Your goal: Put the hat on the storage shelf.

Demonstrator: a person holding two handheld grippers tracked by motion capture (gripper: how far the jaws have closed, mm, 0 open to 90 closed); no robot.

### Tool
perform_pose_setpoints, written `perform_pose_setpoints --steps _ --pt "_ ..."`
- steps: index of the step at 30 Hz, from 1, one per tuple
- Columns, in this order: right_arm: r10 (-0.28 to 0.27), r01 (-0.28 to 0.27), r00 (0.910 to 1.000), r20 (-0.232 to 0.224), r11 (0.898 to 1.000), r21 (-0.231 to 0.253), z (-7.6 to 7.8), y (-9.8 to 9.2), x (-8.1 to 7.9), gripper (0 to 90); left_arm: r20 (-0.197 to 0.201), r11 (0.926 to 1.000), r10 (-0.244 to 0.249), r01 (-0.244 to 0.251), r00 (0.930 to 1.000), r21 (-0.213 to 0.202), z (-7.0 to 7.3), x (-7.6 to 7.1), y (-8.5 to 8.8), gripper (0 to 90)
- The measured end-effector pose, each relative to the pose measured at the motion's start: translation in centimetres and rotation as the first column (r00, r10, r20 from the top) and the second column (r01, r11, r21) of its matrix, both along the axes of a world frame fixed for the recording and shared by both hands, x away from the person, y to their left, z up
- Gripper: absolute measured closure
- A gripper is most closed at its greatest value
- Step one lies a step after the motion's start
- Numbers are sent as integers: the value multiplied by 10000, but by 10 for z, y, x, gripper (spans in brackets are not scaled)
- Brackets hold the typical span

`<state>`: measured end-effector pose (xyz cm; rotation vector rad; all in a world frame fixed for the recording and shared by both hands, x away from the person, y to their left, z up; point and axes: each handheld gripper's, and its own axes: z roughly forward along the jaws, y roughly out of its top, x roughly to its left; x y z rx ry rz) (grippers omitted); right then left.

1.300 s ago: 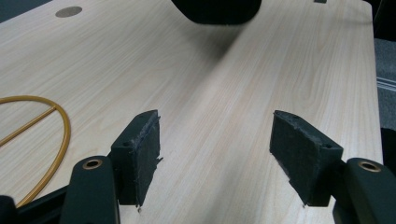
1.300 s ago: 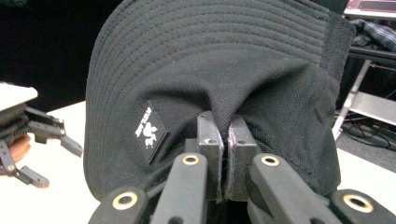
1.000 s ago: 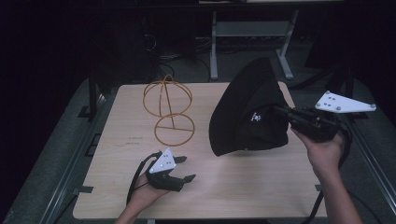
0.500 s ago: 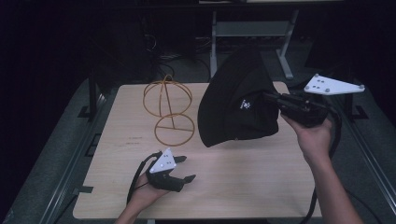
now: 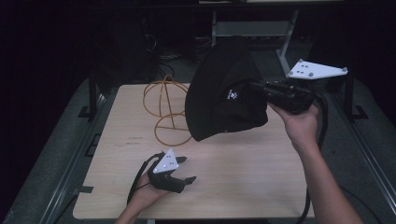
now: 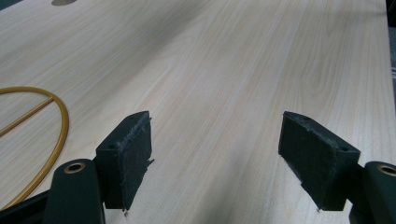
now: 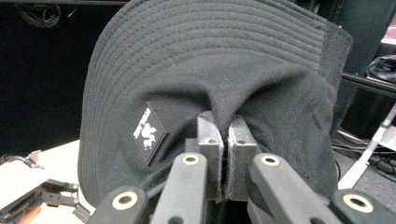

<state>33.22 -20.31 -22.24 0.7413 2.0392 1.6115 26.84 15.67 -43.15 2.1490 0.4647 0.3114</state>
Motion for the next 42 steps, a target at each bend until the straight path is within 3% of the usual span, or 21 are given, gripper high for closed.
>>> perform_pose_setpoints --steps 5,23,42 --pt "79 -79 10000 37 10000 -30 4 8 4 864 82 9997 -69 67 9999 221 -1 0 -1 251" --pt "432 -430 9990 116 9989 -199 26 45 27 864 -12 9998 -57 58 10000 212 -4 1 -1 248" --pt "1073 -1084 9940 -232 9924 -581 33 109 61 863 -15 9996 -33 33 10000 284 -5 4 3 248"
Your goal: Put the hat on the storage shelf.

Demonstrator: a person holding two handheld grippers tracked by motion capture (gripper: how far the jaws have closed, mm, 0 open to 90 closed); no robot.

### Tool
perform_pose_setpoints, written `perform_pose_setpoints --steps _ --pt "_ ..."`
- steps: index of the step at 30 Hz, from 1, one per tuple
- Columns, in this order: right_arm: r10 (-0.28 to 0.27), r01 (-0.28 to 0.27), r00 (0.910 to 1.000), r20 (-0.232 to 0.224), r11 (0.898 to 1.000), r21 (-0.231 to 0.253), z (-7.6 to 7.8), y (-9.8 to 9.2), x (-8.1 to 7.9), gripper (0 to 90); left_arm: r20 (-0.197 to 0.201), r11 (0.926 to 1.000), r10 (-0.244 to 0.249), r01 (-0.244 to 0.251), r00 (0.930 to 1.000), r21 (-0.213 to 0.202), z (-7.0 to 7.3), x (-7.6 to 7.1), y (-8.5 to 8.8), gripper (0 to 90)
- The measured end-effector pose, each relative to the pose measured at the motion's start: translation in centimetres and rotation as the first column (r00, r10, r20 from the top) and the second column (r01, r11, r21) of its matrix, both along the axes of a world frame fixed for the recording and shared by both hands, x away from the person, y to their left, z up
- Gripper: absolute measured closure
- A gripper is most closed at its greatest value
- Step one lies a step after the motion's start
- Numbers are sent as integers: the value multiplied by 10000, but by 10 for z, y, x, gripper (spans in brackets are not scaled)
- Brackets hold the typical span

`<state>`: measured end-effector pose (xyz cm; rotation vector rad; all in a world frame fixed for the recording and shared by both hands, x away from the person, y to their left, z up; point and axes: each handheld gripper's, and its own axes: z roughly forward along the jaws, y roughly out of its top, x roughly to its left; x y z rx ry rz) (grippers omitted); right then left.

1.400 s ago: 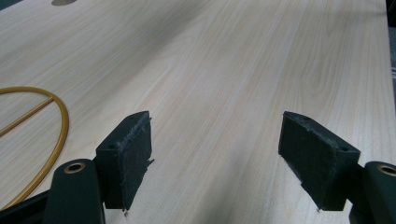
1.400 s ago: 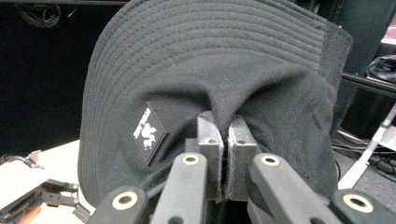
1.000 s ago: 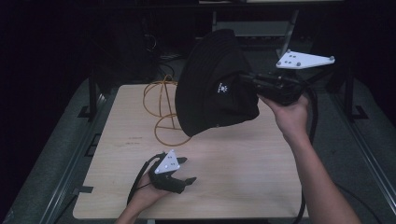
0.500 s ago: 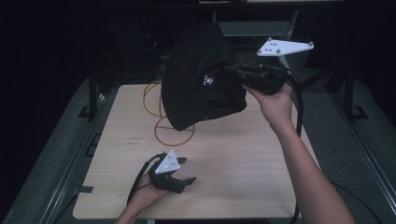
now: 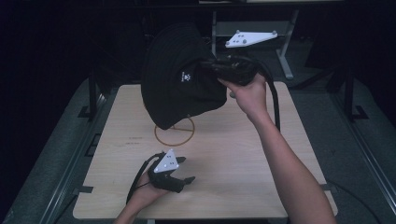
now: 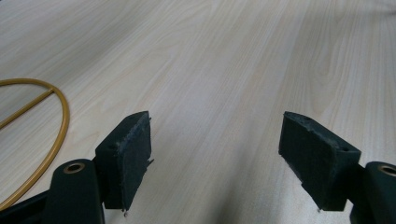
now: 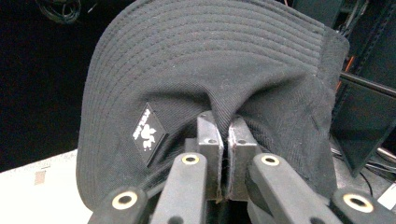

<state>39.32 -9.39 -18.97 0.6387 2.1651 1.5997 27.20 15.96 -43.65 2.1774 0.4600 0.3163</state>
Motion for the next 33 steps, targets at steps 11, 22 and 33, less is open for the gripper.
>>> perform_pose_setpoints --steps 11,22,33 --pt "140 -147 9992 -376 9998 -159 -6 26 20 863 -43 10000 -31 31 10000 2 -1 1 -1 248" --pt "261 -275 9978 -612 9994 -221 -13 48 36 863 23 10000 -92 91 10000 10 0 2 -1 249" --pt "272 -294 9968 -755 9992 -279 -13 62 54 862 1 9998 -188 188 9998 35 -2 2 -3 249"
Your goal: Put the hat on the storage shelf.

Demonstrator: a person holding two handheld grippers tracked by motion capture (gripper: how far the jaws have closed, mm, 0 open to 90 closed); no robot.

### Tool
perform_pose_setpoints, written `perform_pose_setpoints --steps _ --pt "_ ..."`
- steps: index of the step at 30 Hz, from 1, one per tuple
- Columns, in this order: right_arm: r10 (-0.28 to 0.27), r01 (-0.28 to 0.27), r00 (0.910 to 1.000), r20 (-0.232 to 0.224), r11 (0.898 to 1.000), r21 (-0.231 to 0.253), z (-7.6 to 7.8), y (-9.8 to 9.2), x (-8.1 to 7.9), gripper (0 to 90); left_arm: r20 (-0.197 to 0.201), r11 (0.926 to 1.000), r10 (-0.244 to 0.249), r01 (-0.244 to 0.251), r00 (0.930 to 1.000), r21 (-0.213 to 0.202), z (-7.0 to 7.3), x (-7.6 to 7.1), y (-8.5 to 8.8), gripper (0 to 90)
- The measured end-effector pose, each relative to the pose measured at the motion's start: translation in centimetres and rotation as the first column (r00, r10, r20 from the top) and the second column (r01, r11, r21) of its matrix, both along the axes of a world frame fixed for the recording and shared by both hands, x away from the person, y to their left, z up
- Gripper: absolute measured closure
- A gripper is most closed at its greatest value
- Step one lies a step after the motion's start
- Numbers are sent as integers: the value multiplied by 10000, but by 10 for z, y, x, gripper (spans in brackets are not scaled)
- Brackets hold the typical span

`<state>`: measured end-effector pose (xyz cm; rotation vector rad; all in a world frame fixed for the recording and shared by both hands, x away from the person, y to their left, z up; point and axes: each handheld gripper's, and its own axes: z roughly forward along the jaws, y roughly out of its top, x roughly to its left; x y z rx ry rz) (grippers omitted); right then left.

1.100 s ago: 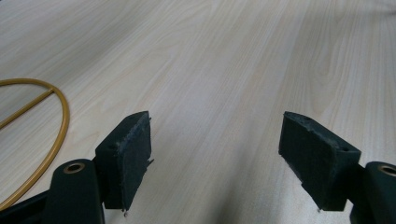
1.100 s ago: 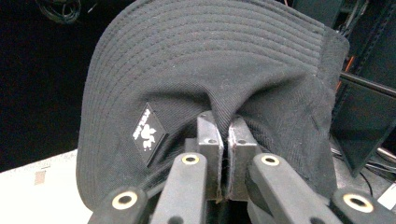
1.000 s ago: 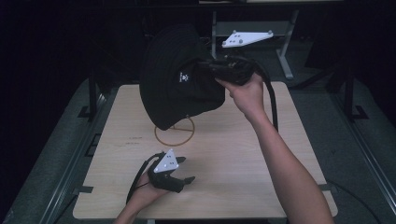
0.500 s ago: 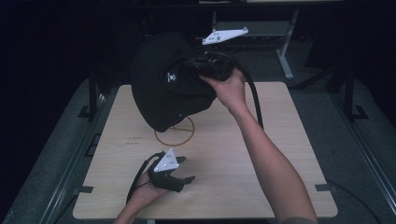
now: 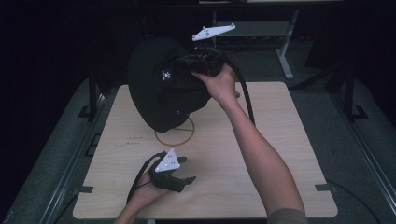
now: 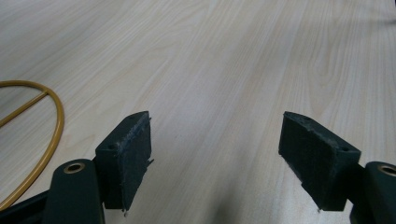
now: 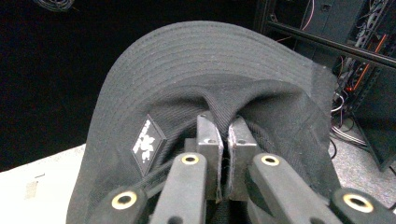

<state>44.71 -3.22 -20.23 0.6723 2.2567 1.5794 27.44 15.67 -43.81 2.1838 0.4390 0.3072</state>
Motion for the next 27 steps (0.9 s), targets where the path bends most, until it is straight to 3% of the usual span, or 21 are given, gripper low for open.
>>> perform_pose_setpoints --steps 19,26,27 --pt "63 -66 9988 -491 10000 -59 -1 37 26 861 104 9997 -203 202 9997 98 0 1 -3 249" --pt "-92 60 9991 -410 9969 -779 2 53 32 858 76 9992 -373 372 9993 130 -1 -1 -8 249" --pt "-137 91 9991 -411 9939 -1101 1 60 35 852 71 9992 -398 397 9992 96 -2 -1 -9 249"
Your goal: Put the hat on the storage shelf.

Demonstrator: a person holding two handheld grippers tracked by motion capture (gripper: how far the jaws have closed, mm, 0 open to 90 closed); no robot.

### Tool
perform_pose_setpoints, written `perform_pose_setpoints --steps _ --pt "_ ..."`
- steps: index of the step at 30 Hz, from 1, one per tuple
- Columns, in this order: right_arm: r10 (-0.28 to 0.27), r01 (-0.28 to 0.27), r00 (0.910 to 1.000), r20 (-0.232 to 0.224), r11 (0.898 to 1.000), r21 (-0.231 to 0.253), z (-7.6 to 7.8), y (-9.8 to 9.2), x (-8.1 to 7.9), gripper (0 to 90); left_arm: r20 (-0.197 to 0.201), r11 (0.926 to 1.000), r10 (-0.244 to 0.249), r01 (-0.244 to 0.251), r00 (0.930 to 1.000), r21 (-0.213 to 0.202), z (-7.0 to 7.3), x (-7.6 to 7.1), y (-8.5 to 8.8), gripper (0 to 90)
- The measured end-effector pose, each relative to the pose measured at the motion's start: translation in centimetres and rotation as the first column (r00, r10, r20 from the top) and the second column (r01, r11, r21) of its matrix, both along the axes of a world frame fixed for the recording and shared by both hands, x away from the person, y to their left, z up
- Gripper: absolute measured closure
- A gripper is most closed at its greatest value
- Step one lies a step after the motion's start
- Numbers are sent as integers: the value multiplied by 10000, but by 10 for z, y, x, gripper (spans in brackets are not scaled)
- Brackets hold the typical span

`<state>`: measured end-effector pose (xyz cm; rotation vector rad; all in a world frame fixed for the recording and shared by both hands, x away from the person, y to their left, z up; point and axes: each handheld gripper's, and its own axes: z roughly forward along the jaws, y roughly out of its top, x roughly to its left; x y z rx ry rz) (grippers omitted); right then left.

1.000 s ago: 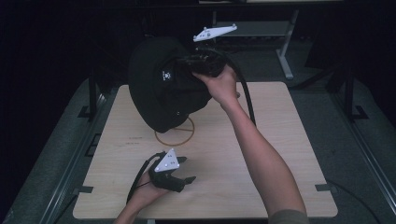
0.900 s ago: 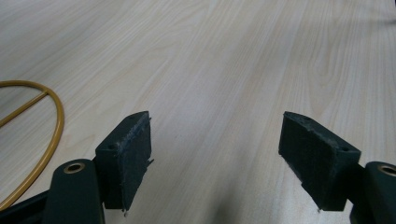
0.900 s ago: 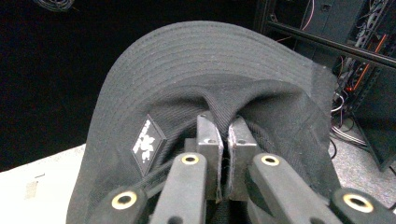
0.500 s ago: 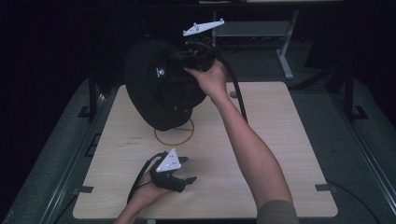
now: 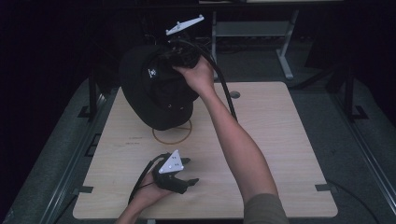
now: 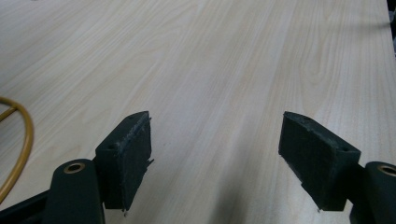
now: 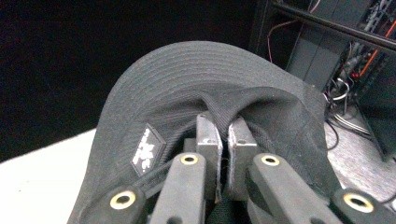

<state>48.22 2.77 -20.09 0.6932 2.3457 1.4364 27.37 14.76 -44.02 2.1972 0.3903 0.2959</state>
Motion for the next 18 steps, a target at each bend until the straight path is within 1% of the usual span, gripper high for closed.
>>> perform_pose_setpoints --steps 1,2,3,4,5,6,7,8,9,10,12,14,15,16,18 --pt "0 0 10000 0 10000 0 0 0 0 852 33 10000 -38 38 10000 29 0 0 -1 249" --pt "-49 47 10000 -78 9995 -310 -2 8 3 847 9 10000 -56 56 10000 59 -1 -1 -2 249" --pt "-49 47 10000 -78 9995 -310 -2 8 3 847 9 10000 -56 56 10000 59 -1 -1 -2 249" --pt "51 -62 9998 -168 9980 -631 -6 15 4 801 -62 10000 -66 66 10000 70 -1 -1 -3 249" --pt "51 -62 9998 -168 9980 -631 -6 15 4 801 -62 10000 -66 66 10000 70 -1 -1 -3 249" --pt "132 -146 9997 -217 9978 -653 -8 17 5 736 -54 9999 -84 85 9999 75 -2 -2 -4 249" --pt "132 -149 9995 -274 9979 -637 -8 18 5 696 -53 9999 -111 112 9999 131 -2 -2 -4 249" --pt "70 -80 9999 -119 9967 -802 -8 17 2 624 -47 9998 -144 145 9999 167 -2 -3 -4 249" --pt "70 -80 9999 -119 9967 -802 -8 17 2 624 -47 9998 -144 145 9999 167 -2 -3 -4 249" --pt "36 -44 9999 -107 9973 -732 -7 15 0 599 -39 9997 -156 157 9999 174 -2 -3 -4 249" --pt "-10 3 9999 -170 9992 -396 -6 6 -1 558 -31 9997 -152 153 9999 181 -2 -3 -4 249" --pt "-17 15 9993 -375 10000 -49 -5 -4 -2 527 -68 9997 -145 146 9999 211 -2 -2 -4 249" --pt "-40 41 9987 -508 10000 30 -5 -9 -2 521 -92 9998 -126 127 9999 178 -2 -2 -4 249" --pt "-30 36 9988 -496 9999 119 -6 -14 -2 514 -100 9997 -108 110 9999 215 -2 -2 -4 249" --pt "-30 50 9979 -640 9995 314 -9 -23 -2 492 -82 9996 -104 106 9999 254 -2 -3 -4 249"
